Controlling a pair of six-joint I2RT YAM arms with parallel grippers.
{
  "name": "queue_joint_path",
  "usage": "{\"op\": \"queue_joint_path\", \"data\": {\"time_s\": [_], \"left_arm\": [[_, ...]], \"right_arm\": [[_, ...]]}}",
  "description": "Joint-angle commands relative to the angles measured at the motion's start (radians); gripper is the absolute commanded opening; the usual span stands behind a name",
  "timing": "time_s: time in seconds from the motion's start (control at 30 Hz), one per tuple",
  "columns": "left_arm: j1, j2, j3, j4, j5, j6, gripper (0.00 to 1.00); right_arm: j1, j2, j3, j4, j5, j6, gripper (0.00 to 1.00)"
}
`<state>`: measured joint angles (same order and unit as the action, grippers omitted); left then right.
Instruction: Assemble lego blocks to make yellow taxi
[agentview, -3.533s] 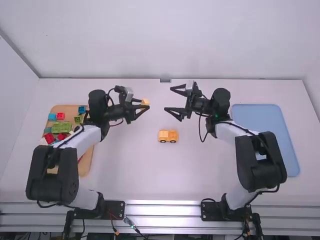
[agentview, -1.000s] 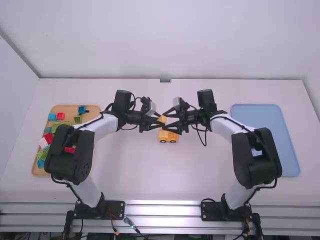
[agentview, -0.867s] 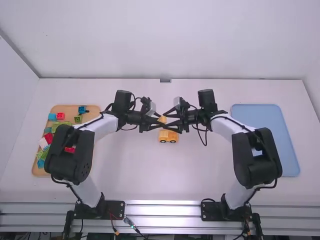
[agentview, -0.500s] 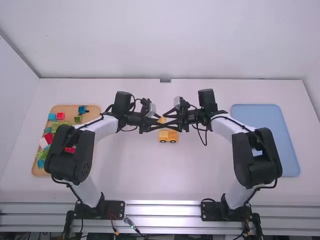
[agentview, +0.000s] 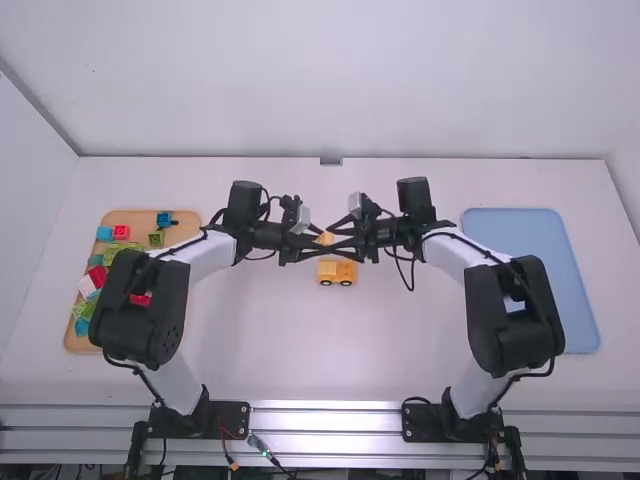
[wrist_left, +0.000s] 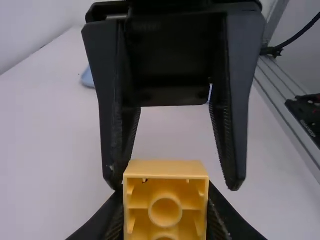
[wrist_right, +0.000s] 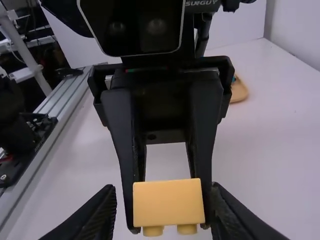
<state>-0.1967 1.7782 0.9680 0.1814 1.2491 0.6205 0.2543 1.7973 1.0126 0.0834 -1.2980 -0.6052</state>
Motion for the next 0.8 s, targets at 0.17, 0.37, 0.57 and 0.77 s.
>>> {"op": "queue_joint_path", "data": {"time_s": [0.17, 0.37, 0.57, 0.77], "left_arm": [[-0.006, 0.005, -0.005, 0.063, 0.075, -0.061, 0.02], [-0.008, 0.005, -0.005, 0.216, 0.079, -0.201, 0.02], [-0.007, 0.005, -0.004, 0.338, 0.079, -0.249, 0.02], [-0.007, 0.005, -0.004, 0.521, 0.079, -0.420, 0.02]], "right_arm": [[0.001, 0.012, 0.022, 0.055, -0.071, 0.008, 0.46], [0.016, 0.012, 0.022, 0.184, -0.070, 0.127, 0.46], [0.014, 0.012, 0.022, 0.339, -0.071, 0.254, 0.43], [0.015, 0.012, 0.022, 0.410, -0.071, 0.294, 0.43]]}}
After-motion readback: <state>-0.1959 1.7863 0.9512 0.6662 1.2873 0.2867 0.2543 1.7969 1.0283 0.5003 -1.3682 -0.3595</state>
